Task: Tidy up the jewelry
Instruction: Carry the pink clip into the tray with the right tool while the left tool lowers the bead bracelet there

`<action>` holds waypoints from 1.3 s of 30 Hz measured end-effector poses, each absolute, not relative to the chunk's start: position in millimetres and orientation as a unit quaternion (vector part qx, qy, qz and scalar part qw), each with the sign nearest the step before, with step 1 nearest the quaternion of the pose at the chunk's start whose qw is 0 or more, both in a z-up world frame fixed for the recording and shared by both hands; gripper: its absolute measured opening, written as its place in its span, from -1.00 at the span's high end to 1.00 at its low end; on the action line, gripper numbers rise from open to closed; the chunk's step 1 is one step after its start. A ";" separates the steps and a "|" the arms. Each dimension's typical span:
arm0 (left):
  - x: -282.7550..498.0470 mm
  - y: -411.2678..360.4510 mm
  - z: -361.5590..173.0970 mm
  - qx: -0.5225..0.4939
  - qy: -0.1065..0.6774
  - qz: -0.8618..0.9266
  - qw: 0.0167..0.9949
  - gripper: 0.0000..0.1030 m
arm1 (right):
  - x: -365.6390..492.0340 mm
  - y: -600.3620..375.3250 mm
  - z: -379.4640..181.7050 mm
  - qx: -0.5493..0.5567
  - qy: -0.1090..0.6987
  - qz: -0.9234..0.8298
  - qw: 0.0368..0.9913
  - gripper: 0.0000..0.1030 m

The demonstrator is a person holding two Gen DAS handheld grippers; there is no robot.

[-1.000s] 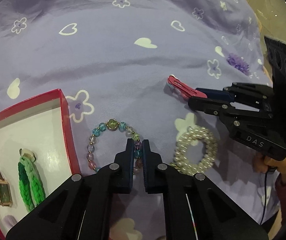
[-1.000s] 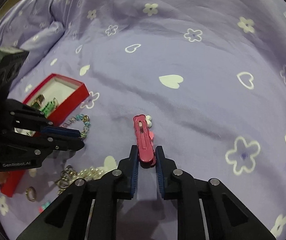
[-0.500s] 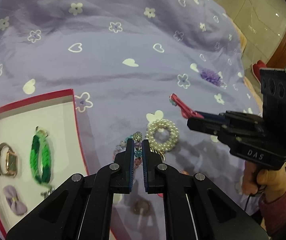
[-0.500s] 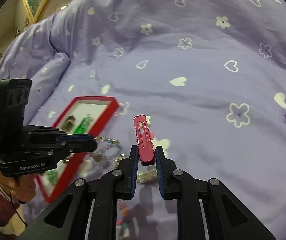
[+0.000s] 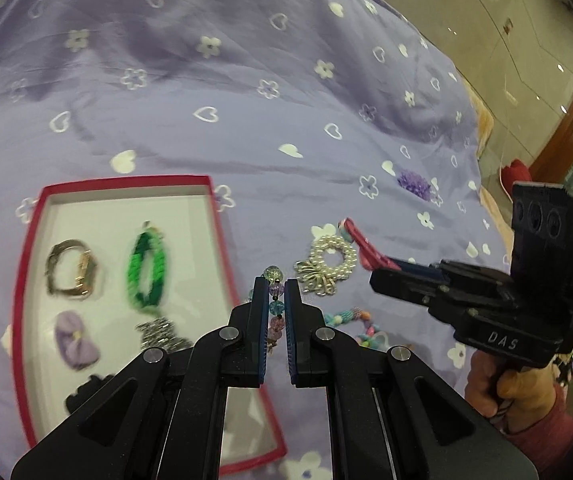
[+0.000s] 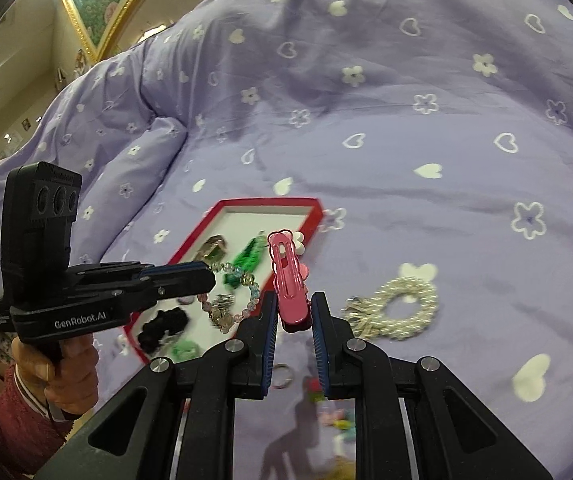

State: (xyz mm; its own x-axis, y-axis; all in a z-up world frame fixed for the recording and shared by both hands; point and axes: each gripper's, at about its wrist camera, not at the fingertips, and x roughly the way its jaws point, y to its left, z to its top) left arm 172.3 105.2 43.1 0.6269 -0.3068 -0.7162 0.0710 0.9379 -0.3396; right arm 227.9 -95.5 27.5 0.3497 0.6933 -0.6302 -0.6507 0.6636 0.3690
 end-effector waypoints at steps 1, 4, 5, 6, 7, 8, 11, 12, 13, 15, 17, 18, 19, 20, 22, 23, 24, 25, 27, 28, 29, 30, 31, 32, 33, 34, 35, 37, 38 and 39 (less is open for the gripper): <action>168.5 109.4 44.0 -0.143 0.417 -0.103 0.892 0.88 | 223.9 -90.0 27.2 0.026 0.398 0.413 0.819 0.68; 158.4 121.9 45.8 -0.150 0.413 -0.094 0.893 0.88 | 215.5 -76.0 24.8 0.025 0.401 0.423 0.812 0.68; 156.2 125.3 45.4 -0.152 0.413 -0.092 0.893 0.88 | 212.6 -70.4 23.4 0.025 0.402 0.427 0.810 0.68; 153.9 128.8 44.8 -0.154 0.413 -0.090 0.893 0.88 | 209.6 -64.8 21.7 0.024 0.404 0.430 0.807 0.68; 151.6 132.3 43.8 -0.155 0.414 -0.087 0.893 0.88 | 205.1 -61.0 20.2 0.023 0.405 0.432 0.805 0.68; 149.5 135.3 43.2 -0.156 0.414 -0.085 0.893 0.88 | 202.7 -55.7 18.3 0.023 0.408 0.435 0.802 0.68; 143.1 145.8 39.9 -0.161 0.414 -0.078 0.893 0.88 | 195.9 -42.0 12.3 0.018 0.414 0.440 0.796 0.68; 141.5 149.4 38.7 -0.164 0.414 -0.075 0.892 0.88 | 193.9 -38.2 10.2 0.016 0.416 0.441 0.795 0.68; 140.8 153.5 37.4 -0.166 0.414 -0.073 0.892 0.88 | 192.5 -33.2 7.7 0.014 0.418 0.442 0.794 0.68; 139.4 161.8 34.4 -0.173 0.413 -0.069 0.891 0.88 | 190.7 -24.8 2.6 0.011 0.424 0.443 0.790 0.68; 138.1 170.9 30.5 -0.180 0.414 -0.064 0.890 0.88 | 189.1 -15.9 -2.2 0.006 0.429 0.442 0.788 0.68; 137.9 175.4 28.2 -0.184 0.415 -0.062 0.889 0.88 | 188.4 -12.0 -4.5 0.003 0.432 0.441 0.787 0.68; 137.6 179.9 25.8 -0.188 0.416 -0.060 0.888 0.88 | 188.2 -9.2 -6.2 0.001 0.434 0.441 0.786 0.68; 137.3 183.9 23.3 -0.191 0.416 -0.057 0.887 0.88 | 188.4 -5.3 -8.4 -0.001 0.436 0.440 0.785 0.68; 136.4 190.7 17.9 -0.198 0.418 -0.056 0.885 0.88 | 189.0 1.7 -12.3 -0.007 0.441 0.437 0.784 0.68; 136.0 194.0 15.0 -0.202 0.419 -0.054 0.883 0.88 | 189.3 6.0 -14.6 -0.011 0.445 0.436 0.783 0.68; 135.4 197.4 11.3 -0.206 0.421 -0.052 0.882 0.88 | 189.4 10.4 -16.8 -0.016 0.447 0.434 0.782 0.68; 135.0 201.2 6.9 -0.209 0.423 -0.049 0.880 0.88 | 189.3 13.7 -18.1 -0.021 0.448 0.433 0.782 0.68; 133.7 208.7 -1.6 -0.216 0.429 -0.042 0.876 0.88 | 189.6 21.1 -22.3 -0.030 0.453 0.430 0.780 0.68; 132.6 213.1 -6.2 -0.220 0.432 -0.038 0.874 0.88 | 190.2 24.9 -24.7 -0.034 0.456 0.428 0.780 0.68; 131.9 216.7 -9.2 -0.222 0.434 -0.034 0.872 0.88 | 190.7 28.6 -27.0 -0.039 0.459 0.426 0.779 0.68; 130.9 221.0 -13.3 -0.224 0.437 -0.027 0.871 0.88 | 191.1 31.4 -28.7 -0.043 0.461 0.424 0.778 0.68; 130.3 224.9 -16.0 -0.227 0.438 -0.023 0.869 0.88 | 191.2 34.4 -30.5 -0.048 0.462 0.421 0.779 0.68; 129.2 228.6 -18.8 -0.230 0.440 -0.019 0.868 0.88 | 191.3 37.5 -31.8 -0.055 0.463 0.419 0.779 0.68; 127.9 232.6 -21.6 -0.231 0.441 -0.013 0.867 0.88 | 191.3 40.5 -32.8 -0.061 0.463 0.418 0.779 0.68; 127.2 235.1 -23.4 -0.230 0.442 -0.009 0.867 0.88 | 191.1 43.3 -34.2 -0.068 0.464 0.416 0.779 0.68; 126.6 237.3 -25.6 -0.230 0.444 -0.006 0.866 0.88 | 191.0 46.9 -36.4 -0.076 0.465 0.414 0.779 0.68; 125.8 241.1 -30.3 -0.231 0.447 0.000 0.864 0.88 | 190.9 52.2 -40.3 -0.086 0.468 0.412 0.777 0.68; 126.0 242.2 -32.3 -0.232 0.449 0.001 0.863 0.88 | 190.8 54.4 -42.7 -0.090 0.469 0.411 0.776 0.68; 125.9 242.5 -34.4 -0.230 0.451 0.004 0.862 0.88 | 190.6 55.5 -44.3 -0.093 0.470 0.410 0.776 0.67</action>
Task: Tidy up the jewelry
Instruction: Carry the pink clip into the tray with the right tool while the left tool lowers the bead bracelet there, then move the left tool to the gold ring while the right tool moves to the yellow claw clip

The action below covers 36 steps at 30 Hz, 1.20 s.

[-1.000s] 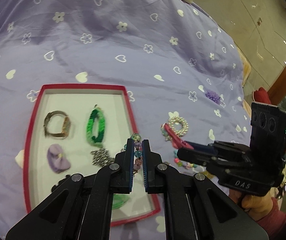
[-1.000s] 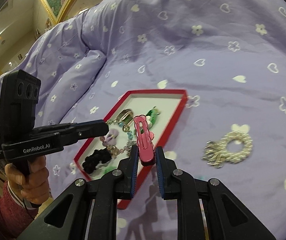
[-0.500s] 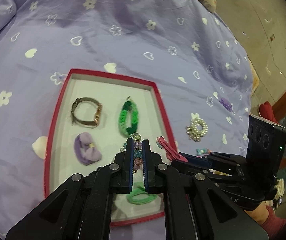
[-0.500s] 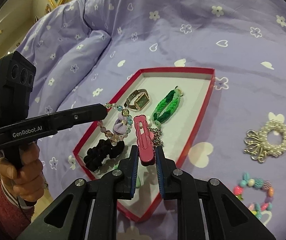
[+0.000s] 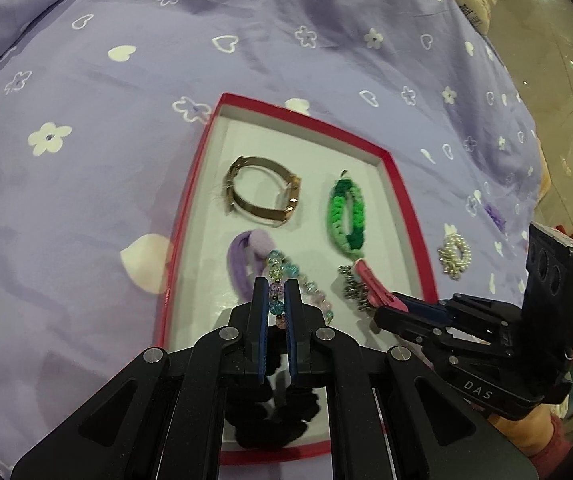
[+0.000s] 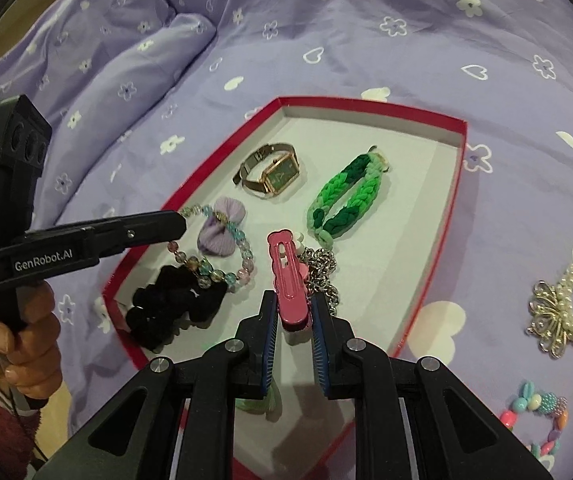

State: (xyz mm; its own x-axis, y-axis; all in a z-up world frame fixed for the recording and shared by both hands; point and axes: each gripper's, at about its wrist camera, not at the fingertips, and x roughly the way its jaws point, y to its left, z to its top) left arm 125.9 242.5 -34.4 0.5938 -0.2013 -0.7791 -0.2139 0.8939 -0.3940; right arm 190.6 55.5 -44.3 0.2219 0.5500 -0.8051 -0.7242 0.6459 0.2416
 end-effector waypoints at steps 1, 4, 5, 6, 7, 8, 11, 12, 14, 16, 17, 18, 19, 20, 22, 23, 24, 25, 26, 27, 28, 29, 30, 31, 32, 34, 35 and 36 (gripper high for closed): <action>126.1 242.4 -36.2 -0.228 0.453 0.006 0.862 0.88 | 190.1 56.7 -45.8 -0.095 0.470 0.411 0.775 0.67; 127.1 241.8 -43.1 -0.227 0.460 0.011 0.858 0.88 | 189.8 56.8 -46.9 -0.096 0.468 0.413 0.775 0.67; 127.2 241.7 -45.5 -0.228 0.462 0.012 0.857 0.88 | 189.7 56.2 -46.8 -0.095 0.468 0.414 0.775 0.67; 127.8 241.0 -46.7 -0.228 0.463 0.013 0.856 0.88 | 190.3 55.9 -46.4 -0.094 0.469 0.414 0.775 0.67; 127.9 240.9 -48.1 -0.228 0.464 0.013 0.856 0.88 | 190.8 55.2 -46.2 -0.093 0.469 0.415 0.774 0.67; 127.6 240.7 -49.0 -0.229 0.465 0.013 0.855 0.88 | 191.0 55.7 -46.1 -0.096 0.470 0.412 0.775 0.67; 127.3 240.5 -49.9 -0.230 0.466 0.015 0.854 0.87 | 191.1 55.3 -45.5 -0.094 0.469 0.414 0.774 0.66; 127.2 240.4 -49.8 -0.230 0.466 0.015 0.854 0.87 | 191.0 55.1 -45.3 -0.092 0.469 0.415 0.774 0.65; 127.0 240.3 -49.8 -0.229 0.468 0.017 0.853 0.87 | 191.1 55.4 -45.0 -0.088 0.469 0.416 0.774 0.64; 128.5 240.0 -49.9 -0.230 0.469 0.019 0.852 0.87 | 191.5 54.3 -45.0 -0.085 0.469 0.417 0.774 0.64; 128.6 239.9 -50.2 -0.230 0.470 0.020 0.852 0.87 | 191.5 54.1 -44.9 -0.084 0.469 0.418 0.774 0.64; 128.5 239.9 -50.4 -0.230 0.470 0.021 0.852 0.87 | 191.2 54.1 -44.9 -0.084 0.469 0.418 0.774 0.64; 128.5 239.6 -50.5 -0.230 0.471 0.022 0.851 0.87 | 191.2 54.2 -44.8 -0.083 0.468 0.418 0.774 0.64; 128.3 239.4 -50.7 -0.230 0.471 0.022 0.851 0.87 | 191.3 54.1 -44.9 -0.083 0.468 0.418 0.774 0.64; 128.1 238.5 -50.5 -0.228 0.473 0.023 0.851 0.87 | 191.2 53.5 -44.8 -0.081 0.469 0.418 0.774 0.64; 128.3 238.3 -50.4 -0.227 0.474 0.024 0.850 0.87 | 191.3 53.2 -44.4 -0.079 0.469 0.419 0.774 0.61; 128.0 237.9 -50.1 -0.227 0.475 0.025 0.850 0.86 | 191.1 52.3 -43.7 -0.077 0.468 0.420 0.774 0.59; 127.9 237.9 -49.7 -0.226 0.475 0.025 0.850 0.86 | 191.5 52.0 -43.2 -0.076 0.468 0.420 0.774 0.58; 127.4 237.9 -49.1 -0.226 0.475 0.026 0.850 0.85 | 191.6 51.4 -42.9 -0.075 0.468 0.420 0.774 0.58; 127.0 237.9 -48.6 -0.226 0.476 0.027 0.850 0.82 | 191.5 50.7 -42.7 -0.074 0.468 0.419 0.774 0.57; 127.5 238.0 -48.2 -0.226 0.476 0.028 0.850 0.77 | 191.5 49.7 -42.1 -0.071 0.468 0.419 0.775 0.57; 127.1 238.1 -48.2 -0.226 0.476 0.030 0.849 0.74 | 191.7 48.9 -41.4 -0.069 0.468 0.420 0.775 0.57; 126.8 238.3 -48.1 -0.226 0.477 0.032 0.849 0.67 | 191.6 47.9 -40.5 -0.066 0.467 0.420 0.775 0.54; 126.8 238.2 -48.3 -0.226 0.477 0.033 0.848 0.64 | 192.3 48.1 -39.9 -0.065 0.467 0.420 0.775 0.46; 126.5 238.4 -48.2 -0.227 0.477 0.034 0.848 0.64 | 192.1 47.8 -39.1 -0.064 0.466 0.421 0.776 0.40; 125.1 238.7 -47.7 -0.228 0.479 0.036 0.847 0.59 | 192.0 47.9 -37.5 -0.063 0.465 0.422 0.776 0.40; 124.3 238.6 -47.1 -0.228 0.479 0.037 0.847 0.55 | 191.9 47.4 -36.8 -0.062 0.465 0.422 0.776 0.40; 123.3 238.3 -45.7 -0.227 0.477 0.038 0.848 0.48 | 191.5 47.4 -36.0 -0.062 0.464 0.422 0.776 0.39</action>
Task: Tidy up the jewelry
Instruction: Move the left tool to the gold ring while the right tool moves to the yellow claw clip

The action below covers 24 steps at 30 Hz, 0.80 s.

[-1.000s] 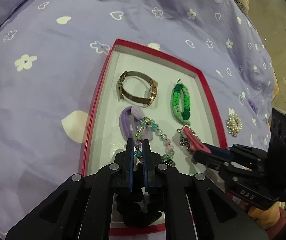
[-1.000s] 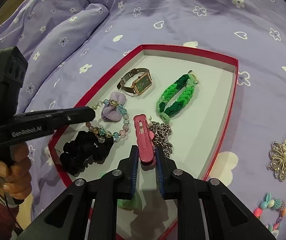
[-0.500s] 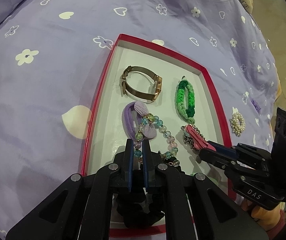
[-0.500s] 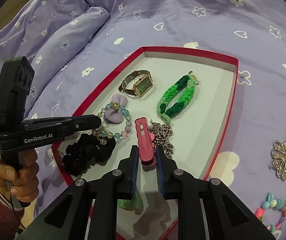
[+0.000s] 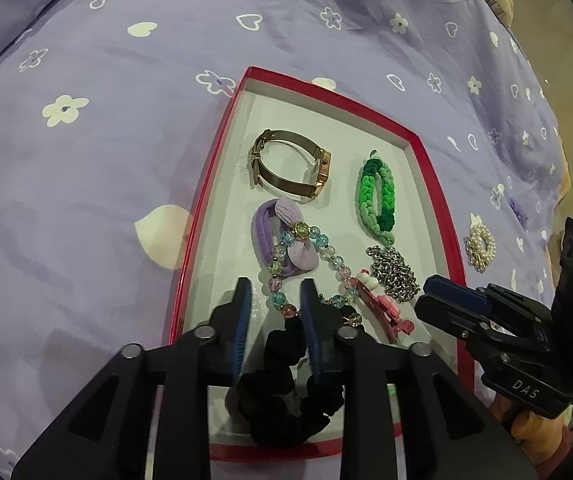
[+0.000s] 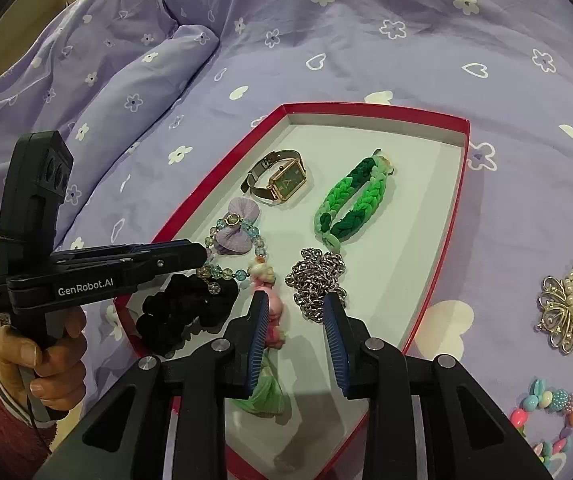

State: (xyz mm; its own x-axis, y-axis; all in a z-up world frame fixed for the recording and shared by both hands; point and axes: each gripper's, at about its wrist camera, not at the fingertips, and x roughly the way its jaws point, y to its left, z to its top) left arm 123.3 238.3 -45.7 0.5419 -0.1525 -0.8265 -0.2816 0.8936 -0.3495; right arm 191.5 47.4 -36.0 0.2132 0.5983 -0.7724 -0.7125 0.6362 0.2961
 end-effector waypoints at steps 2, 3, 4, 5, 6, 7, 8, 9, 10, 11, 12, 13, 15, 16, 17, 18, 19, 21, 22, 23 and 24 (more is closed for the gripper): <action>121.2 237.2 -42.7 -0.225 0.475 0.039 0.850 0.44 | 190.0 46.1 -33.7 -0.059 0.461 0.423 0.778 0.39; 120.6 236.5 -41.1 -0.223 0.474 0.040 0.851 0.44 | 189.3 44.8 -32.2 -0.057 0.460 0.423 0.779 0.39; 120.0 236.1 -39.9 -0.222 0.473 0.041 0.852 0.41 | 188.9 43.4 -31.2 -0.055 0.459 0.423 0.779 0.39; 119.1 235.4 -38.3 -0.221 0.472 0.041 0.853 0.39 | 188.4 41.8 -30.1 -0.053 0.458 0.423 0.780 0.39; 117.7 234.2 -35.9 -0.220 0.469 0.041 0.854 0.35 | 187.5 40.0 -28.7 -0.052 0.457 0.423 0.780 0.39; 117.2 233.2 -34.4 -0.219 0.468 0.041 0.855 0.30 | 186.4 37.5 -27.0 -0.050 0.456 0.423 0.781 0.39; 116.2 231.9 -32.4 -0.218 0.466 0.042 0.856 0.26 | 185.1 34.4 -25.1 -0.047 0.453 0.424 0.783 0.37; 114.8 230.5 -30.1 -0.217 0.464 0.042 0.858 0.18 | 183.3 30.8 -22.2 -0.043 0.451 0.424 0.784 0.35; 114.3 229.8 -28.3 -0.217 0.462 0.043 0.859 0.14 | 182.0 26.9 -20.3 -0.040 0.449 0.425 0.785 0.32; 113.0 228.6 -26.2 -0.216 0.460 0.042 0.860 0.13 | 180.2 23.2 -17.7 -0.036 0.447 0.425 0.787 0.31; 111.9 227.1 -23.7 -0.216 0.459 0.042 0.861 0.12 | 178.3 19.4 -15.4 -0.032 0.445 0.425 0.788 0.29; 110.6 225.5 -21.0 -0.215 0.457 0.041 0.862 0.08 | 176.5 14.5 -12.3 -0.028 0.442 0.424 0.790 0.29; 106.7 221.5 -15.1 -0.212 0.451 0.041 0.866 -0.02 | 172.9 4.8 -6.2 -0.020 0.437 0.424 0.793 0.23; 105.2 219.1 -11.6 -0.210 0.448 0.040 0.868 -0.05 | 170.9 -1.2 -3.0 -0.015 0.434 0.423 0.796 0.16; 103.1 216.9 -8.6 -0.209 0.446 0.039 0.870 -0.07 | 169.0 -7.6 0.2 -0.011 0.431 0.421 0.798 0.10; 100.7 214.1 -5.1 -0.208 0.442 0.037 0.872 -0.09 | 166.9 -14.1 2.7 -0.007 0.428 0.419 0.801 0.07; 98.5 211.3 -2.2 -0.208 0.440 0.036 0.873 -0.13 | 164.7 -23.0 5.7 -0.002 0.425 0.415 0.804 0.03; 94.4 205.5 2.6 -0.207 0.436 0.032 0.875 -0.16 | 161.6 -40.0 10.0 0.010 0.422 0.407 0.810 0.01; 92.3 202.3 4.9 -0.207 0.435 0.028 0.876 -0.17 | 161.0 -45.7 11.2 0.013 0.421 0.403 0.813 0.00; 90.3 199.2 7.1 -0.205 0.433 0.025 0.877 -0.17 | 159.7 -55.0 13.0 0.017 0.420 0.396 0.816 -0.01; 88.1 194.8 10.1 -0.203 0.432 0.021 0.879 -0.19 | 158.6 -64.6 14.8 0.021 0.418 0.390 0.820 -0.02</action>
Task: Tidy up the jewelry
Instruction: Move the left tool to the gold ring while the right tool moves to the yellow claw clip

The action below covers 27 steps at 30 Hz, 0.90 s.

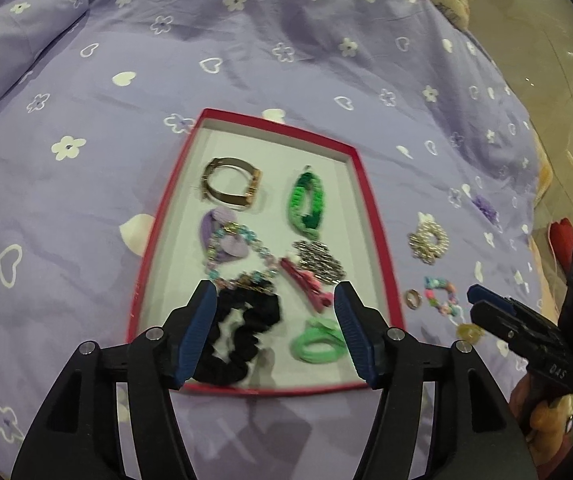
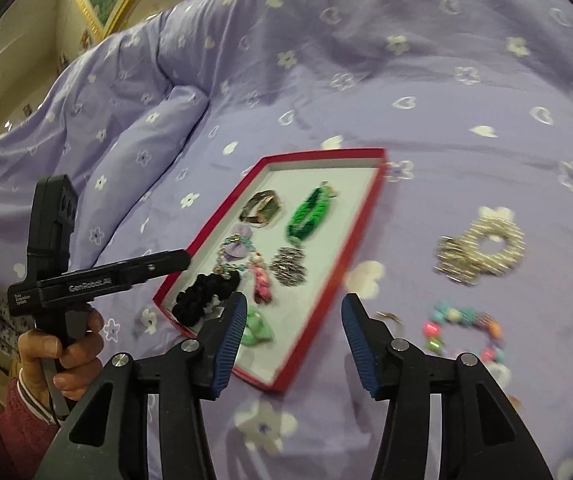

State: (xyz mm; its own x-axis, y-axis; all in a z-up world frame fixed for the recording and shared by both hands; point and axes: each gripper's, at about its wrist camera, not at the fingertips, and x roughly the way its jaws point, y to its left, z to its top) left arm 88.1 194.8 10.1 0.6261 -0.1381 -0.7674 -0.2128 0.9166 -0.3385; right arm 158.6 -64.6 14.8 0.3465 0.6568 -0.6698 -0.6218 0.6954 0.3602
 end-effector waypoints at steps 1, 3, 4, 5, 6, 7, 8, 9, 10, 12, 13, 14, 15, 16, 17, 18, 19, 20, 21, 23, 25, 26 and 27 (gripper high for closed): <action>86.6 191.6 12.4 -0.201 0.431 0.019 0.880 -0.22 | 157.0 -73.4 16.2 0.024 0.416 0.384 0.824 -0.03; 83.2 184.3 16.9 -0.197 0.427 0.012 0.882 -0.26 | 154.8 -92.4 19.4 0.032 0.414 0.369 0.832 -0.06; 81.9 179.3 18.8 -0.195 0.426 0.008 0.883 -0.27 | 154.3 -101.3 20.3 0.035 0.413 0.362 0.835 -0.08; 81.5 176.0 19.9 -0.193 0.426 0.005 0.884 -0.28 | 153.5 -109.6 21.5 0.039 0.412 0.356 0.838 -0.09; 80.9 171.6 21.3 -0.190 0.426 0.000 0.885 -0.28 | 153.1 -116.3 22.2 0.041 0.411 0.350 0.841 -0.10; 80.5 166.7 22.6 -0.186 0.426 -0.003 0.885 -0.28 | 152.2 -125.2 23.4 0.045 0.409 0.343 0.845 -0.10; 80.0 162.7 23.4 -0.182 0.426 -0.006 0.886 -0.28 | 151.2 -134.1 24.2 0.048 0.407 0.335 0.848 -0.10; 79.8 157.0 24.1 -0.176 0.427 -0.011 0.887 -0.28 | 150.5 -142.4 24.4 0.051 0.407 0.328 0.851 -0.11; 79.1 153.2 24.5 -0.174 0.428 -0.013 0.887 -0.28 | 149.7 -149.2 24.4 0.052 0.406 0.321 0.854 -0.12; 79.1 145.2 24.9 -0.168 0.429 -0.020 0.887 -0.28 | 146.7 -164.2 23.3 0.057 0.407 0.308 0.858 -0.13; 79.5 140.1 24.5 -0.165 0.430 -0.024 0.887 -0.28 | 145.8 -169.5 22.6 0.058 0.407 0.303 0.860 -0.13; 79.5 135.9 23.9 -0.162 0.432 -0.027 0.887 -0.28 | 144.1 -175.4 21.3 0.060 0.408 0.297 0.861 -0.13; 79.8 132.1 23.4 -0.160 0.433 -0.030 0.887 -0.28 | 142.3 -181.2 19.4 0.063 0.409 0.291 0.863 -0.13; 80.4 127.3 22.6 -0.155 0.434 -0.033 0.887 -0.28 | 140.7 -186.2 17.5 0.065 0.411 0.286 0.863 -0.14; 81.4 121.6 21.5 -0.149 0.437 -0.036 0.887 -0.28 | 139.0 -190.9 15.6 0.067 0.412 0.283 0.864 -0.14; 81.1 117.4 20.8 -0.144 0.438 -0.039 0.887 -0.28 | 137.6 -194.8 13.6 0.069 0.414 0.280 0.863 -0.14; 81.8 112.0 19.7 -0.139 0.440 -0.043 0.886 -0.28 | 135.8 -197.9 11.0 0.070 0.416 0.277 0.863 -0.14; 82.4 107.5 19.0 -0.134 0.441 -0.046 0.886 -0.28 | 134.2 -200.0 8.6 0.070 0.419 0.275 0.863 -0.14; 83.2 103.1 18.2 -0.129 0.443 -0.049 0.886 -0.28 | 133.6 -201.9 7.0 0.070 0.420 0.274 0.862 -0.14; 84.4 95.4 16.9 -0.119 0.445 -0.055 0.886 -0.28 | 131.6 -202.7 3.3 0.069 0.423 0.273 0.861 -0.14; 86.9 88.5 15.8 -0.109 0.447 -0.060 0.886 -0.28 | 130.3 -202.1 0.5 0.068 0.425 0.276 0.860 -0.14; 88.2 85.7 15.3 -0.103 0.448 -0.063 0.886 -0.28 | 130.4 -200.6 -0.5 0.065 0.425 0.278 0.859 -0.15; 89.9 82.5 14.5 -0.097 0.449 -0.067 0.886 -0.28 | 130.7 -198.9 -1.4 0.062 0.424 0.282 0.858 -0.16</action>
